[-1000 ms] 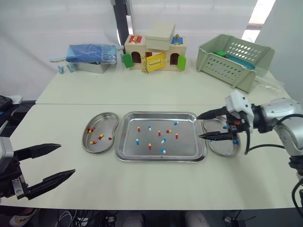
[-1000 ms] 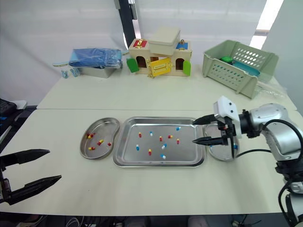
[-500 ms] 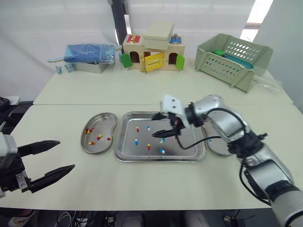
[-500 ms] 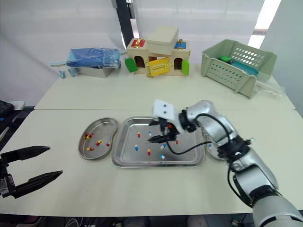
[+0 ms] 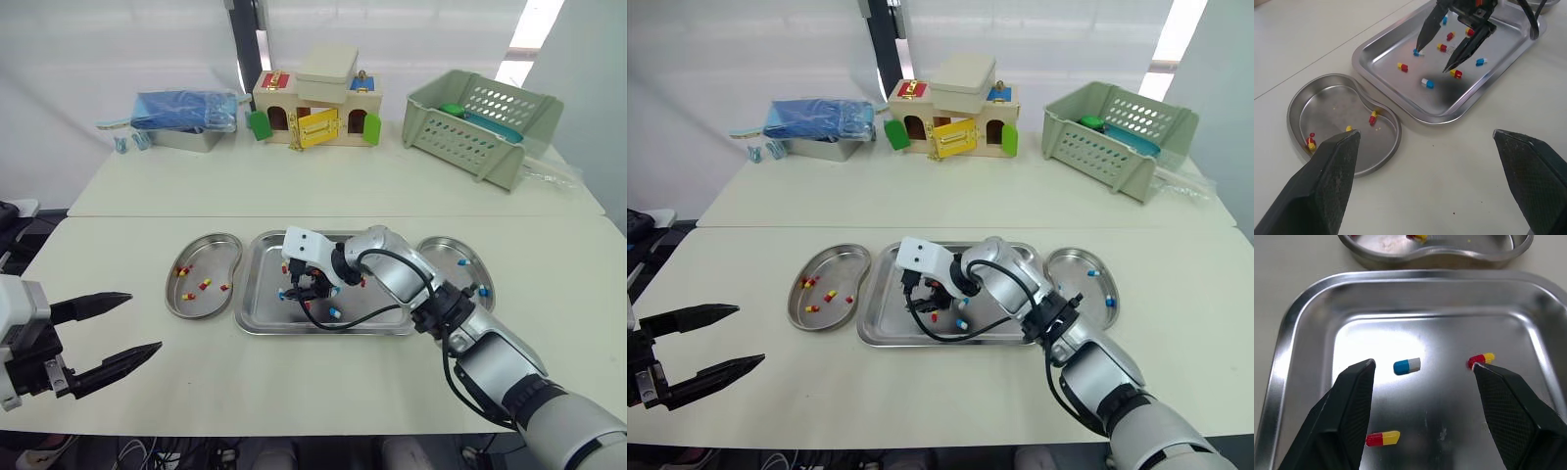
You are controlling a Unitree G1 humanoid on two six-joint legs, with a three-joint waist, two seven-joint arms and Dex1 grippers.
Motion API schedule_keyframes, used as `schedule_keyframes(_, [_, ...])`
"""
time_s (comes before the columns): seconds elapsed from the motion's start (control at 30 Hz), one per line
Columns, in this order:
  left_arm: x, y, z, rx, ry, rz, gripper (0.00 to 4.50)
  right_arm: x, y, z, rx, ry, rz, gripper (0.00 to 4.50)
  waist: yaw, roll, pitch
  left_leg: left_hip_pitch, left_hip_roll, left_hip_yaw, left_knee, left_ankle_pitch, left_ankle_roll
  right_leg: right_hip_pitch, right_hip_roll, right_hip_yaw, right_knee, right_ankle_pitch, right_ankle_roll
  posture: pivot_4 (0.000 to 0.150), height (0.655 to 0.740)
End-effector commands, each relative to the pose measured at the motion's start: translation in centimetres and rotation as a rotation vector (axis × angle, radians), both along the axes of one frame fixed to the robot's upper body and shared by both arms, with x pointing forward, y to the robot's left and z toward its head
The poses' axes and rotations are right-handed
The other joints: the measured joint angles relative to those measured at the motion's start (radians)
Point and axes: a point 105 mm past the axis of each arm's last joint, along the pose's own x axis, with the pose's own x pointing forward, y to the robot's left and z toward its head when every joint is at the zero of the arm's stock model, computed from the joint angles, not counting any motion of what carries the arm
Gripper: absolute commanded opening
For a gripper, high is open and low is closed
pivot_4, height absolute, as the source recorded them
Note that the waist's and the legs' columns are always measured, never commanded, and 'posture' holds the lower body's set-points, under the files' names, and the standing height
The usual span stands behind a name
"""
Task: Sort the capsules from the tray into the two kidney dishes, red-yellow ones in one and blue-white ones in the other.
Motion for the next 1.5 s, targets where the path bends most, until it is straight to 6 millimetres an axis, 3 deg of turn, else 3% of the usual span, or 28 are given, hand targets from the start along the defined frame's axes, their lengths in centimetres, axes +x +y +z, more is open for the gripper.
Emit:
schedule_keyframes(0.03, [-0.2,-0.2,0.5,0.017,-0.027,-0.005,4.50,-0.5,0.7,-0.3,0.014,-0.018,0.009,3.37,0.000,0.000,0.000,0.000,0.000,0.000,0.000,0.000,0.000,0.000,0.000,0.000,0.000,0.000,0.000,0.150,0.7400])
schedule_keyframes(0.2, [-0.2,-0.3,0.6,0.021,-0.026,-0.001,4.50,-0.5,1.1,-1.4,0.039,-0.021,-0.021,3.37,0.000,0.000,0.000,0.000,0.000,0.000,0.000,0.000,0.000,0.000,0.000,0.000,0.000,0.000,0.000,0.150,0.7400])
schedule_keyframes(0.87, [-0.3,0.0,0.7,0.030,-0.032,0.014,4.50,-0.2,2.3,-2.1,0.081,-0.063,-0.043,3.37,0.000,0.000,0.000,0.000,0.000,0.000,0.000,0.000,0.000,-0.001,0.000,0.000,0.001,0.000,0.000,0.150,0.7400])
schedule_keyframes(1.07, [-0.1,0.1,0.8,0.031,-0.039,0.016,4.50,0.1,1.8,-2.1,0.076,-0.064,-0.049,2.10,0.000,0.000,0.000,0.000,0.000,0.000,0.000,0.000,0.001,-0.001,0.000,0.000,0.001,0.000,0.000,0.150,0.7400])
schedule_keyframes(1.43, [0.2,-0.1,0.9,0.033,-0.053,0.017,4.50,0.0,1.9,-2.5,0.075,-0.049,-0.062,2.10,0.000,0.000,0.000,0.001,0.000,0.000,0.000,0.000,0.001,0.000,0.000,0.000,0.001,0.000,0.000,0.150,0.7400])
schedule_keyframes(1.5, [0.1,0.0,0.8,0.032,-0.052,0.018,4.50,0.0,1.9,-2.5,0.076,-0.047,-0.063,1.72,0.000,0.000,0.000,0.001,0.000,0.000,0.000,0.000,0.001,0.000,0.000,0.000,0.001,0.000,0.000,0.150,0.7400])
